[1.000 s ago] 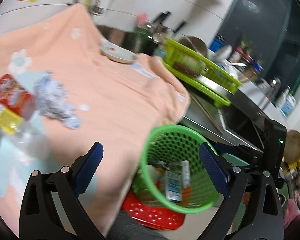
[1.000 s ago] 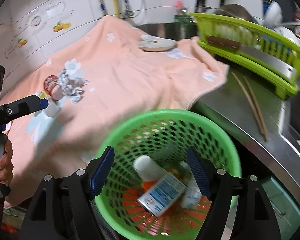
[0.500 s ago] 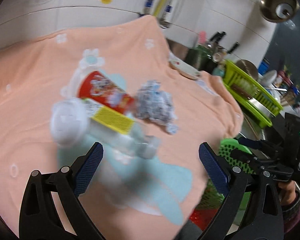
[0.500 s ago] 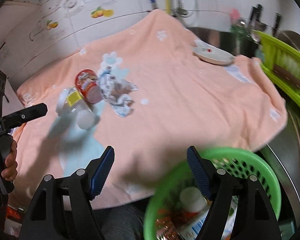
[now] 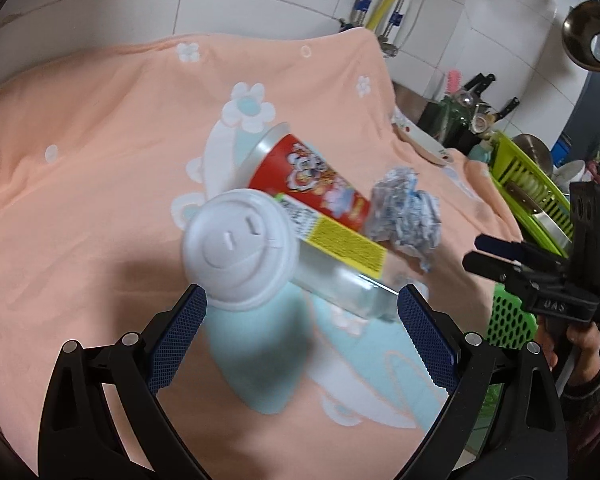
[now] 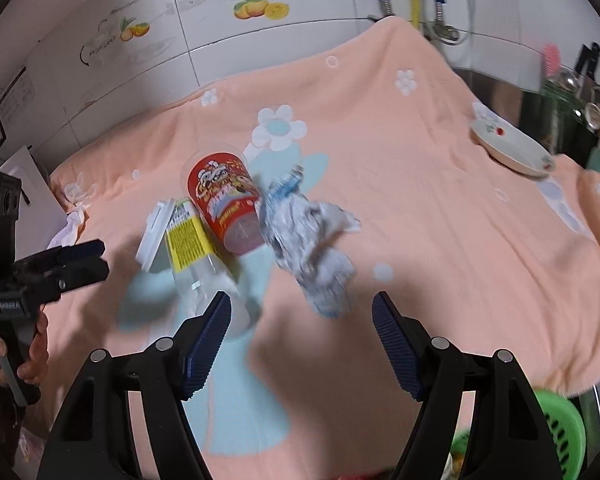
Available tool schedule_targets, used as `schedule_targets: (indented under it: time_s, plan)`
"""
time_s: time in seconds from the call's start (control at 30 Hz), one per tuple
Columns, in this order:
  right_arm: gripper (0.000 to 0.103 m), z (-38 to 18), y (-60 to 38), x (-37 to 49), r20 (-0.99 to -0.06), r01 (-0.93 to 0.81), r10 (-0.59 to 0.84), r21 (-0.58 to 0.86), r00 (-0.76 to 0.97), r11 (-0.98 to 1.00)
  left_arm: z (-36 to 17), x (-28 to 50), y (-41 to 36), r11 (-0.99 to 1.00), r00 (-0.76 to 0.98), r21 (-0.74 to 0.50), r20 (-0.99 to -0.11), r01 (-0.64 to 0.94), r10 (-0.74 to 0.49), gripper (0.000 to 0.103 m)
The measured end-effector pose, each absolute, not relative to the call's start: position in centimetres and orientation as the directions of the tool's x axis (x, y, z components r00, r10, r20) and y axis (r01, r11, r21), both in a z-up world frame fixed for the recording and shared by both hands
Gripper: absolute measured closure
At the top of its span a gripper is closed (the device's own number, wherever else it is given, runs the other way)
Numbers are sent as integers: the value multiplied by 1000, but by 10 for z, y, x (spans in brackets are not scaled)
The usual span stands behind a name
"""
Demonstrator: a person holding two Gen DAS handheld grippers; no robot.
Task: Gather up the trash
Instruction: 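Grasp the crumpled foil wrapper with the right tool while left tool grasps the white cup lid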
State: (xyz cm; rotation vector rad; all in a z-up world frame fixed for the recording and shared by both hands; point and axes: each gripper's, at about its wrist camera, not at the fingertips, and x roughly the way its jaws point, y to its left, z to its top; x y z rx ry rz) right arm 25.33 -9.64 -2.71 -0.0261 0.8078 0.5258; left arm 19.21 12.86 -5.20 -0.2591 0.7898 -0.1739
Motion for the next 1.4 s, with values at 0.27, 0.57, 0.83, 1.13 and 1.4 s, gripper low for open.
schedule_targets:
  time_s: [0.27, 0.57, 0.83, 1.13, 1.4]
  plan:
    - [39, -36, -70, 289, -718, -466, 427, 161, 550, 870, -65, 213, 149, 953, 663, -297, -702, 61, -261, 8]
    - [40, -49, -57, 313, -740, -456, 400, 142, 541, 878, -76, 239, 162, 947, 628, -298, -716, 116, -303, 8]
    - [48, -55, -49, 325, -753, -460, 393, 136, 528, 878, -86, 255, 170, 935, 601, -320, -720, 156, -347, 8]
    - [67, -58, -42, 325, -759, -466, 389, 128, 522, 875, -90, 258, 170, 921, 608, -343, -697, 185, -382, 17]
    - [76, -53, -43, 314, -745, -472, 401, 133, 532, 872, -87, 248, 167, 939, 648, -303, -684, 164, -334, 18]
